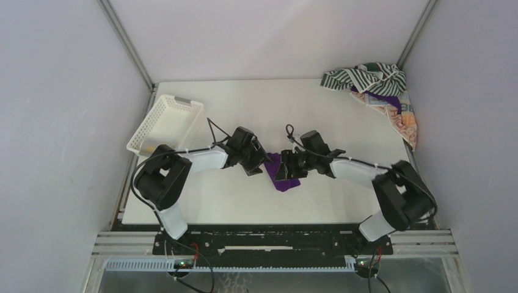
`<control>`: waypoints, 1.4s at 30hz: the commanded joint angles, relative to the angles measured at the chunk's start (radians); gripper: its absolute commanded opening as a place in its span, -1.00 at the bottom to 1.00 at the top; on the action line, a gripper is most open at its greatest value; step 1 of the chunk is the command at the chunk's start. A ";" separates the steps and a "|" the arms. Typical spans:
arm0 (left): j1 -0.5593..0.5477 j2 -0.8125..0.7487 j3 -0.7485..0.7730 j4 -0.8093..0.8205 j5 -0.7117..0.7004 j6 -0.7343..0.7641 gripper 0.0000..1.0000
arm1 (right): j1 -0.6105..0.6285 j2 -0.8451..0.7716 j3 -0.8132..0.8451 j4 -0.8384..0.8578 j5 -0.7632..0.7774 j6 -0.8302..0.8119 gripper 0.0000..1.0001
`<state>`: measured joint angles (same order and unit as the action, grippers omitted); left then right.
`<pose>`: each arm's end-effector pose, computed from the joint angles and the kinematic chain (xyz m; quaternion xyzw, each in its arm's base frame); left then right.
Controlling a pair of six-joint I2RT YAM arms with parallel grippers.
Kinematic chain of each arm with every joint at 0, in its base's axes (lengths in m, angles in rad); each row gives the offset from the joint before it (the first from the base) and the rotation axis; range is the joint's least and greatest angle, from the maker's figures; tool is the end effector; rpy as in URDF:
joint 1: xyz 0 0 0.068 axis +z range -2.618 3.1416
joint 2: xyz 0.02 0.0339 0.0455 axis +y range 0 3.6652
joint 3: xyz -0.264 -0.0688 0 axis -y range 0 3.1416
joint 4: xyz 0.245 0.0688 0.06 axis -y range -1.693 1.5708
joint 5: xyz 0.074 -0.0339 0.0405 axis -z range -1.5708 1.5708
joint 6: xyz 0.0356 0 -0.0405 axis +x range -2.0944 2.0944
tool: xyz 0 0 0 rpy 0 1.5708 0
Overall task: Roll the towels
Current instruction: Roll the towel at the center of the board.
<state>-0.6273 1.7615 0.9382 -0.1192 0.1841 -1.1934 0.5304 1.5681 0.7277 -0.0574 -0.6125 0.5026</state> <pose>0.2752 -0.2076 0.1456 -0.2372 0.9173 -0.2966 0.1197 0.2413 0.1652 0.1544 -0.1120 0.8985 0.4029 0.1332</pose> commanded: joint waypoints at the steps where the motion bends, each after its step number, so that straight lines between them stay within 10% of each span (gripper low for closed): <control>1: -0.023 0.047 0.014 -0.109 -0.052 0.044 0.32 | 0.132 -0.186 0.106 -0.295 0.510 -0.143 0.17; 9: -0.028 0.050 0.021 -0.119 -0.054 0.046 0.33 | 0.462 -0.212 0.252 -0.436 1.101 -0.204 0.36; 23: -0.028 0.052 0.023 -0.125 -0.048 0.047 0.33 | 0.666 0.183 0.393 -0.555 1.425 -0.171 0.39; 27: -0.028 0.054 0.026 -0.125 -0.044 0.045 0.34 | 0.675 0.256 0.393 -0.558 1.428 -0.168 0.32; 35: -0.023 0.020 0.005 -0.117 -0.037 0.025 0.38 | 0.691 0.263 0.364 -0.510 1.393 -0.191 -0.43; 42: 0.033 -0.162 -0.138 -0.004 -0.045 -0.046 0.49 | 0.510 0.020 0.169 -0.243 0.827 -0.251 -0.76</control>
<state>-0.6285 1.7107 0.8928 -0.1284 0.1856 -1.2041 1.1549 1.7260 0.9813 -0.4812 0.6132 0.2729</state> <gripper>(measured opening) 0.727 0.270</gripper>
